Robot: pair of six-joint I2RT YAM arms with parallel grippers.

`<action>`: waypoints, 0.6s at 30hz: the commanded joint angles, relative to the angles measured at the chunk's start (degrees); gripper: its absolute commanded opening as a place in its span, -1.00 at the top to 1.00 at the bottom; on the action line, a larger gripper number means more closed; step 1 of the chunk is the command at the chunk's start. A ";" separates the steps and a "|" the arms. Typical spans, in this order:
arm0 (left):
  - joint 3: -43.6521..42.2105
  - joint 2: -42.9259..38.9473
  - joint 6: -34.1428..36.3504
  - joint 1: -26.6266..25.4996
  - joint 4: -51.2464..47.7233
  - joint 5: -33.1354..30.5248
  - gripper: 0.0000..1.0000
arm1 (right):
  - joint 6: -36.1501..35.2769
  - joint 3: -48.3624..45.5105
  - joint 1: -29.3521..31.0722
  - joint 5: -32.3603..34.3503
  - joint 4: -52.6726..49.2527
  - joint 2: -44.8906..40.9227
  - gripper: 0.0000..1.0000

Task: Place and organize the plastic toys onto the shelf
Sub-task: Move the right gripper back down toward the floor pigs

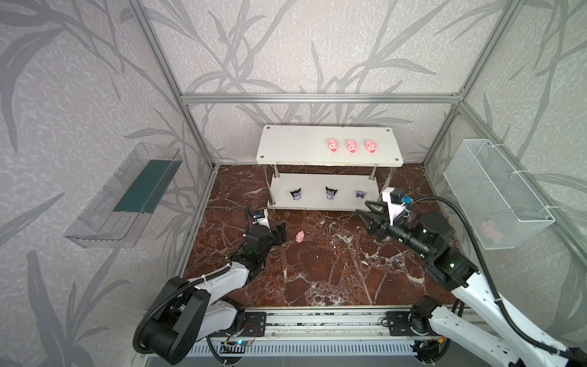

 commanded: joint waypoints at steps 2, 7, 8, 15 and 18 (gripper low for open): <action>-0.76 -2.02 1.49 0.04 -2.31 3.74 -0.46 | 5.54 -9.57 2.36 -0.91 1.09 -4.36 -0.04; -0.64 -2.76 1.58 -0.19 -5.74 4.95 -0.46 | 12.11 -19.29 2.51 -0.72 7.64 -2.28 -0.04; -0.71 -2.95 1.52 -0.38 -6.67 4.74 -0.46 | 13.13 -20.68 2.55 -0.80 9.35 -1.23 -0.03; -2.10 -3.47 0.52 -1.43 -9.75 2.59 -0.44 | 15.16 -24.85 2.61 2.62 15.67 6.58 -0.01; -1.96 -2.97 0.28 -3.10 -11.70 1.75 -0.42 | 14.90 -24.02 2.60 5.42 15.60 10.70 0.02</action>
